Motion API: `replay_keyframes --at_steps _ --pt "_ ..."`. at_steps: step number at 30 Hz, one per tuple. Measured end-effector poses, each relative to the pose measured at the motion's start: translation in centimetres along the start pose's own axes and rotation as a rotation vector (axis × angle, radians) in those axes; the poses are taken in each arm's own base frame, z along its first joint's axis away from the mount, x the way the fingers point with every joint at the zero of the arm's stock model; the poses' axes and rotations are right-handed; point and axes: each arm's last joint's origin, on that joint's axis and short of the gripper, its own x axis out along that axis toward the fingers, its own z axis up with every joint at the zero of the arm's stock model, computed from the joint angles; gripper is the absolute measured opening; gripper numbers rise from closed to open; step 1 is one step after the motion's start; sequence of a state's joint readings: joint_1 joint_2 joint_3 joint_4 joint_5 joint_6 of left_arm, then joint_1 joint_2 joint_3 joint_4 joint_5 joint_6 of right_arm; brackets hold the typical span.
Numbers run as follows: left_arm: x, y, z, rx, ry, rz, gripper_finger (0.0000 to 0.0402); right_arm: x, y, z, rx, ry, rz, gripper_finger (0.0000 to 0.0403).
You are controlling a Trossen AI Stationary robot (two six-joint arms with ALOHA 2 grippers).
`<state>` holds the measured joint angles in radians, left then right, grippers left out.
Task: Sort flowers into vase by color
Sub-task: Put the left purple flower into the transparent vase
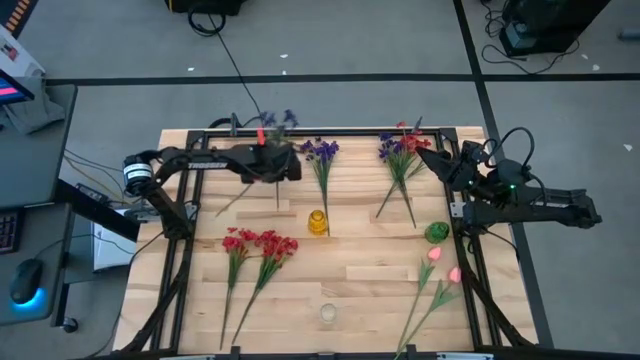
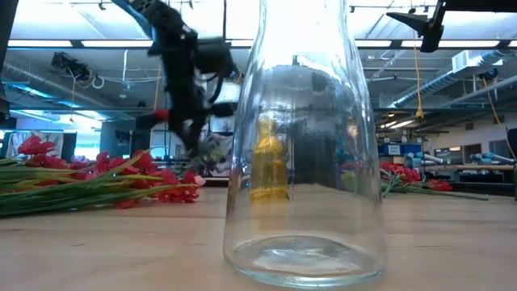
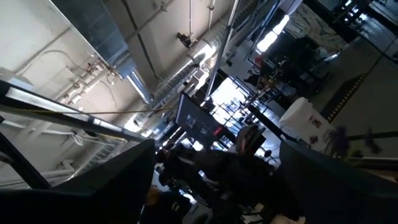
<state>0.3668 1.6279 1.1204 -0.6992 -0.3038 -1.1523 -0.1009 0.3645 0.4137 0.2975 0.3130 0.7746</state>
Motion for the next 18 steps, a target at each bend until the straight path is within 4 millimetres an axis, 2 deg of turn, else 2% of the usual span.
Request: replay_keyframes --at_steps 11,18 --pt "-6.6 -4.2 4.1 0.276 -0.127 -0.167 0.0016 0.0 -0.1 0.0 -0.053 -0.005 -0.021 0.0352" --pt "-11.2 -6.7 5.1 0.525 -0.183 -0.376 0.0016 0.0 -0.2 0.0 -0.109 -0.022 -0.04 0.0352"
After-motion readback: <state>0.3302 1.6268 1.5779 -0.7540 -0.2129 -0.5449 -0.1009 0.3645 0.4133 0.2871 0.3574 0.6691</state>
